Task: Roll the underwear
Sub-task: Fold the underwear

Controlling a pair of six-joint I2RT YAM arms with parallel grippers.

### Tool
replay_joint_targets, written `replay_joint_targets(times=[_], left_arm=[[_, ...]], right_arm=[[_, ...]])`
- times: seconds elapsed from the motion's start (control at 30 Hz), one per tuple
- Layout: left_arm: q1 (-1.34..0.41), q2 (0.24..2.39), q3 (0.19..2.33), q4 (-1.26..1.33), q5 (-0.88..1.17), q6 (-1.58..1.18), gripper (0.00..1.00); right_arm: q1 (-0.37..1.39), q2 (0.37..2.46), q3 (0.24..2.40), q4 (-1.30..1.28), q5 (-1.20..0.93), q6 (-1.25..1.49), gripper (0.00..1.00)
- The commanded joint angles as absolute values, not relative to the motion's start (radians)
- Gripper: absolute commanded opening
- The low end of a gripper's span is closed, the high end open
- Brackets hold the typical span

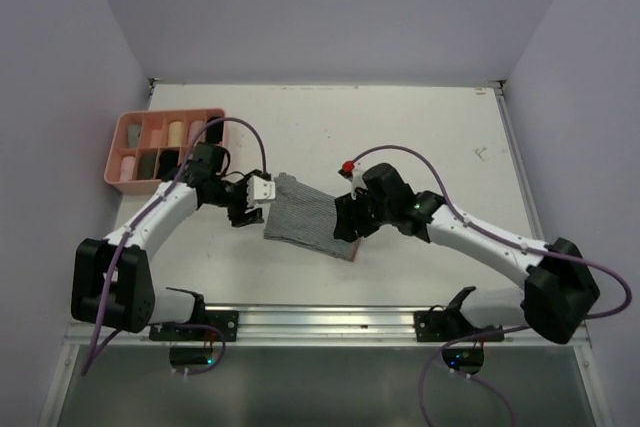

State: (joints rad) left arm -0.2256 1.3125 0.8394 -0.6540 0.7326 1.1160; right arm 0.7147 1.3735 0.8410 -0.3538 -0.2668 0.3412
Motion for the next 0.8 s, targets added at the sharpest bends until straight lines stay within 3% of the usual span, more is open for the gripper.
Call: replay_joint_targets(times=[0.0,0.1,0.13,0.23,0.47,0.77], left_arm=[[-0.145,1.394,0.912,-0.676,0.837,1.221,0.66],[-0.091,1.554,1.081,-0.891,0.951,1.293,0.69],[-0.081,1.589,1.153,-0.961,0.998,1.395,0.76],[-0.061,1.652,1.198,-1.083,0.997,1.457,0.81],[-0.041,1.545,1.111,-0.828,0.931,1.295,0.81],[-0.034,1.526,1.086,-0.844,0.946,1.361,0.82]], right_arm=[[0.822,1.241,0.83,-0.377,-0.125,0.218,0.56],[0.908,1.247,0.847,-0.429,-0.042,0.131,0.57],[0.932,1.261,0.854,-0.448,-0.017,0.108,0.58],[1.026,1.356,0.914,-0.538,0.09,0.037,0.57],[1.181,1.603,1.041,-0.641,0.267,-0.101,0.54],[1.186,1.589,1.002,-0.699,0.31,-0.198,0.53]])
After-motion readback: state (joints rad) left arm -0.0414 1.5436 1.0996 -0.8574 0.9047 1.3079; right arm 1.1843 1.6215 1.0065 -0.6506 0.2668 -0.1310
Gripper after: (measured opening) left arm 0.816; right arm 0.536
